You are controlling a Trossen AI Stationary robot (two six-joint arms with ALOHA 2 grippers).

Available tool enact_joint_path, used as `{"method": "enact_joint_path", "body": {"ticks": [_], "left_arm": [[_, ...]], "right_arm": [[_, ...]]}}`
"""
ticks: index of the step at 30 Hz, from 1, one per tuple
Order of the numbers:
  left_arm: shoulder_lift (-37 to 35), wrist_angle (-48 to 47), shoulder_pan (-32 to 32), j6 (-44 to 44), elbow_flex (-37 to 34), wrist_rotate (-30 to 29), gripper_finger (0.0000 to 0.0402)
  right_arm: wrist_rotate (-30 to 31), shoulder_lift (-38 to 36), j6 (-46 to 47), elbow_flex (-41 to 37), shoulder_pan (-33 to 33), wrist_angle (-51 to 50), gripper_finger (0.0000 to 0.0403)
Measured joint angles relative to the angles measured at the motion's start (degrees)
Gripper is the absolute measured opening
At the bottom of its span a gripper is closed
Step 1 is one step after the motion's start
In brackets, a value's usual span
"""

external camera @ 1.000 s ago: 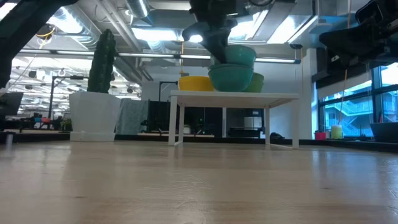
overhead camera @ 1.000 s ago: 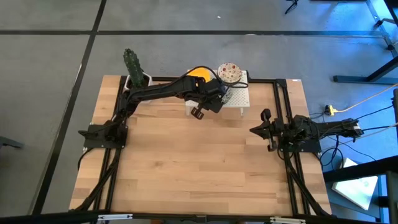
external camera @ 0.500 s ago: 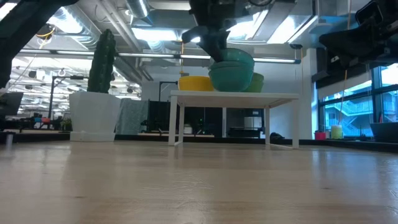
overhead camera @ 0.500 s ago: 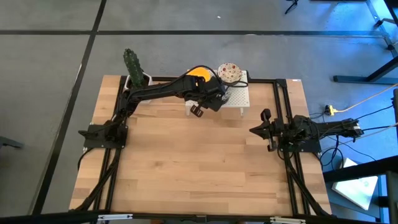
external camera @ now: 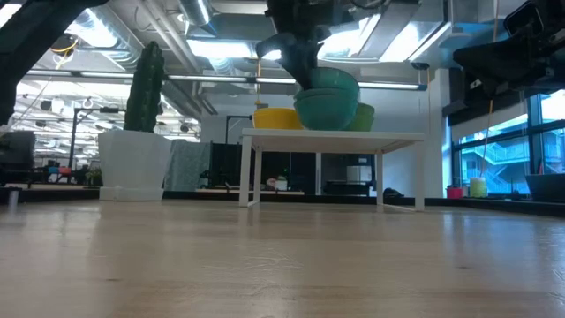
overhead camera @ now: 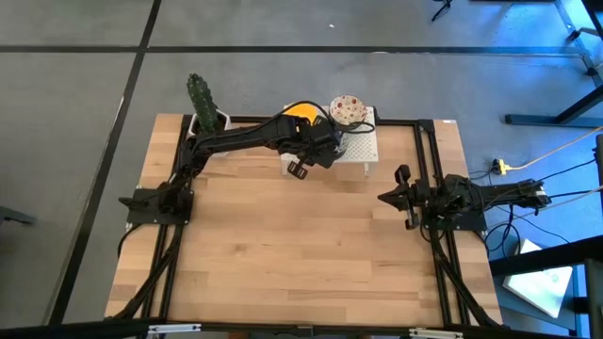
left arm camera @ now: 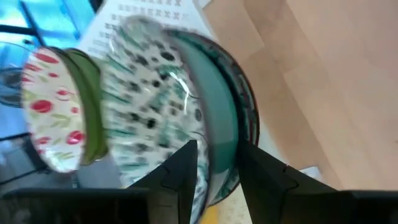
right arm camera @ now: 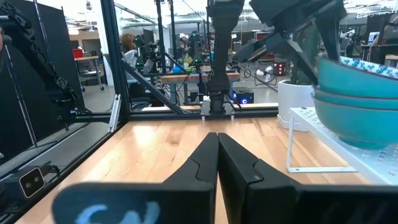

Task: Pick & Place Mini bowls
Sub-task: Stack the blue bowl on top of the blue bowl on the shelf

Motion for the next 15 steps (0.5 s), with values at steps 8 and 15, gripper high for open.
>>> {"method": "enact_joint_path", "body": {"ticks": [8,15], "left_arm": [[-0.1,-0.3,-0.8,2.8,3.0,-2.5,0.0118],[-0.1,0.0,-0.8,2.6,6.6,-3.0,0.0118]], "right_arm": [[0.0,0.0,-0.1,0.0,0.0,0.0,0.0012],[0.0,0.0,0.6,0.0,0.0,-1.1,0.0012]]}}
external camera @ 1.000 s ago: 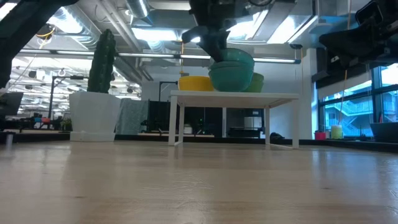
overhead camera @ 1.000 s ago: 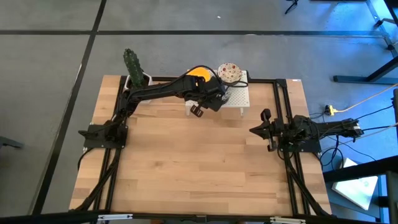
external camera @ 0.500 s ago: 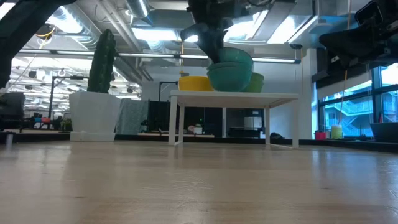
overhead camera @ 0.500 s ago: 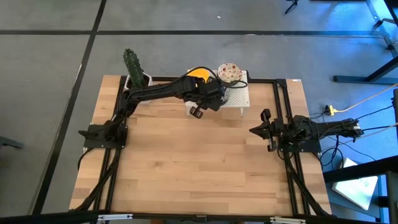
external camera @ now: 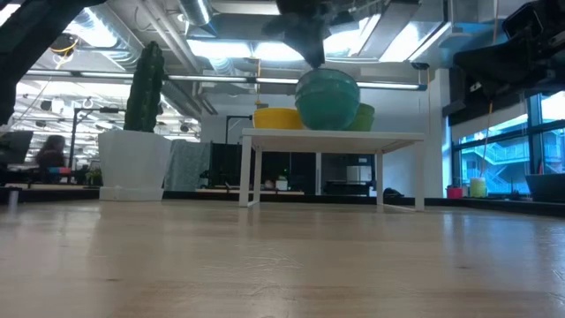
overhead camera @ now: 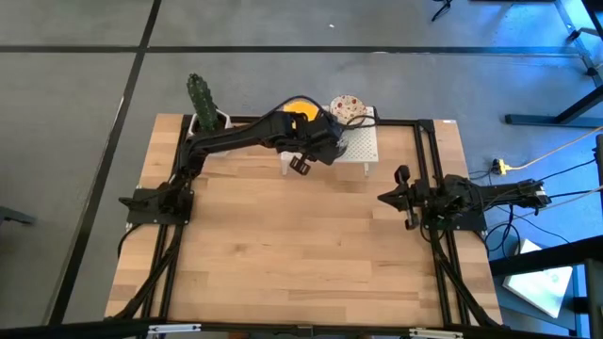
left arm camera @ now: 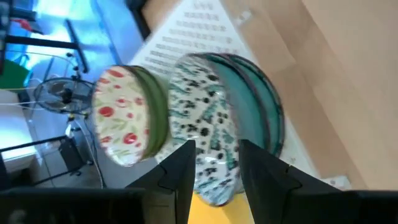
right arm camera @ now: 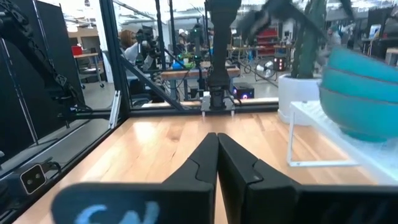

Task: Pick & Place Mini bowls
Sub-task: Stack the blue bowl on top of the blue bowl on the shelf, then return to Home Position

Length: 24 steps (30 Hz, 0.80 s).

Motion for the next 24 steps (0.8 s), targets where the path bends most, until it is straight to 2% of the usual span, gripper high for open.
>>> {"method": "enact_joint_path", "body": {"ticks": [7,14,18,21,24], "left_arm": [[-0.1,-0.3,-0.3,-3.0,2.3,5.0,0.0116],[-0.6,-2.0,-1.3,-6.8,2.2,6.0,0.0089],[-5.9,-10.0,-3.2,-9.2,2.2,8.7,0.0041],[-11.1,-16.5,-1.5,-14.8,2.3,12.4,0.0008],[-15.6,-20.3,2.6,-22.3,2.2,20.5,0.0004]], "right_arm": [[0.0,0.0,0.8,0.0,0.0,-1.2,0.0012],[-0.2,0.0,2.6,0.0,0.0,-2.2,0.0012],[-3.3,0.0,6.7,0.0,0.0,-5.9,0.0012],[-4.5,0.0,8.0,0.0,0.0,-8.4,0.0012],[-3.7,0.0,8.6,0.0,0.0,-7.0,0.0012]]}}
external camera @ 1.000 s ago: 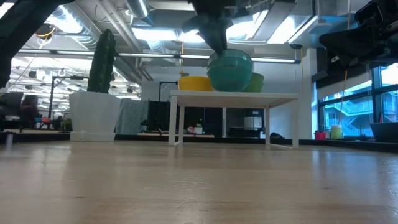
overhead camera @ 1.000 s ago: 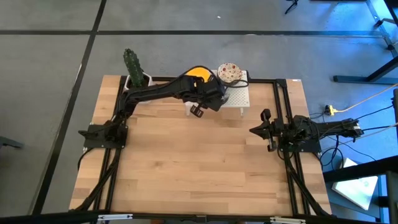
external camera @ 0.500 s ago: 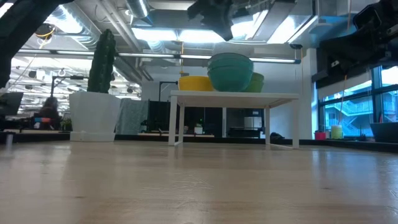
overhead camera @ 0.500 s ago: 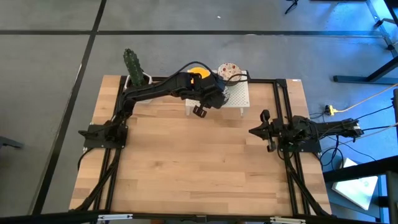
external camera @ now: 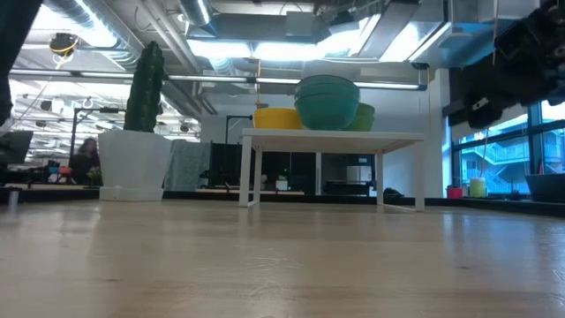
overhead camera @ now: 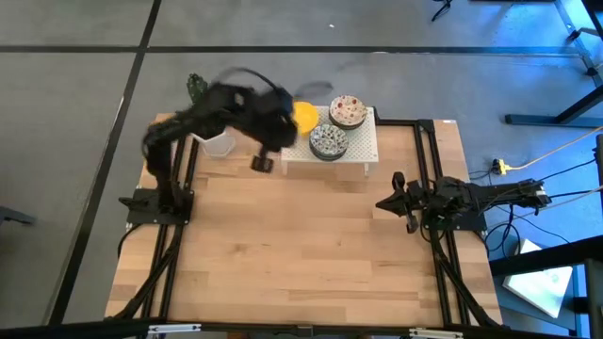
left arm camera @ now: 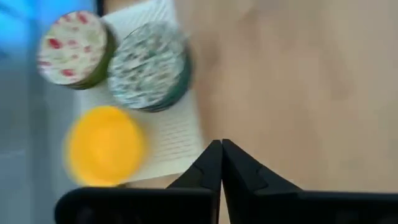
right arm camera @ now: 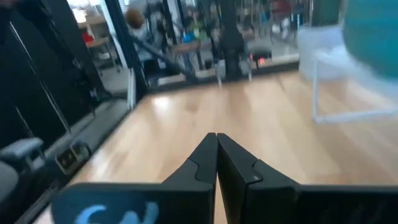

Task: Pick & Place Mini bowls
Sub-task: Return to Home Position

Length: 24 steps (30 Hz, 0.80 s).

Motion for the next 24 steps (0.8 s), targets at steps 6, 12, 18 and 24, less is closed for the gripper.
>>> {"method": "enact_joint_path", "body": {"ticks": [6,12,18,24], "left_arm": [[-12.4,5.0,5.7,-2.0,-9.4,13.3,0.0002],[-27.8,17.0,9.5,-7.4,-28.1,13.1,0.0002],[-47.7,45.7,10.0,-20.4,-60.7,12.7,0.0003],[-64.6,74.3,4.9,-29.6,-89.7,8.4,0.0003]], "right_arm": [[-0.4,0.0,-0.4,0.0,0.0,7.3,0.0012],[-0.4,0.0,-4.3,0.0,0.0,7.5,0.0012],[-0.1,0.0,-5.9,0.0,0.0,10.0,0.0012],[2.6,0.0,-8.1,0.0,0.0,12.7,0.0012]]}}
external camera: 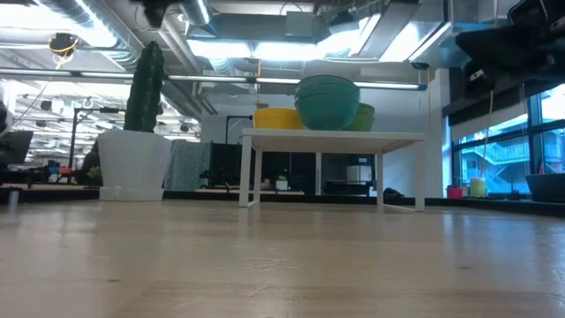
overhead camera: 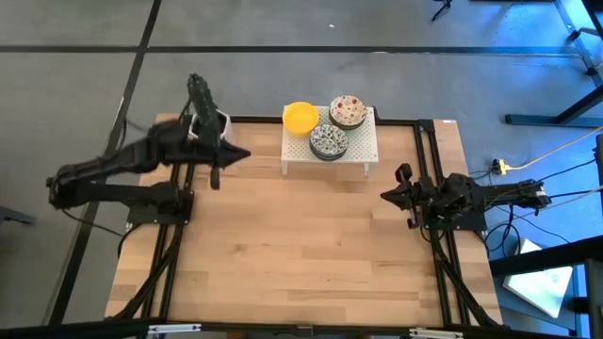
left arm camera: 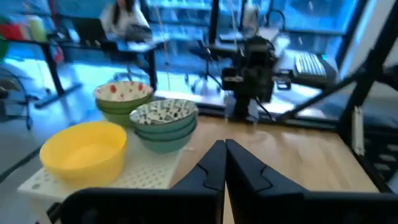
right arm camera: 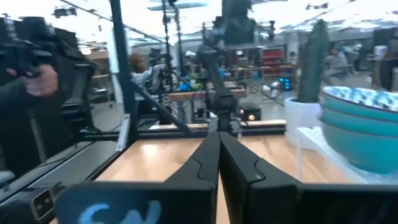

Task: Pick & Place Mini bowls
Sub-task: Return to Home Position

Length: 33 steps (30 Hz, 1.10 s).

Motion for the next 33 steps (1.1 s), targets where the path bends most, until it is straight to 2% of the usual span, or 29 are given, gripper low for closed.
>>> {"method": "enact_joint_path", "body": {"ticks": [2,6,13,18,24,28,33], "left_arm": [[-3.9,5.4,-2.1,-0.8,-6.9,-3.2,0.0003],[-7.9,11.6,-6.5,-1.2,-15.8,-10.6,0.0003],[-7.7,20.5,-17.0,5.9,-25.3,-22.6,0.0003],[-7.2,23.5,-21.9,4.9,-26.1,-27.8,0.0003],[-6.7,22.2,-24.9,1.3,-26.1,-32.4,0.0003],[-6.0,23.3,-25.1,-1.1,-25.8,-33.0,0.0003],[-6.1,22.5,-24.3,4.8,-20.3,-34.3,0.0003]], "right_arm": [[-1.4,0.0,-0.2,0.9,0.0,-1.0,0.0012],[-1.4,0.0,-0.8,5.6,0.0,-6.3,0.0012],[3.4,0.0,-6.1,19.4,-0.1,-24.8,0.0012],[8.4,0.0,-12.2,27.8,-0.1,-37.3,0.0012],[8.6,0.0,-10.3,29.3,-0.1,-44.7,0.0012],[8.5,0.0,-6.3,28.0,-0.1,-43.0,0.0012],[9.1,0.0,-1.3,24.9,-0.1,-40.0,0.0012]]}}
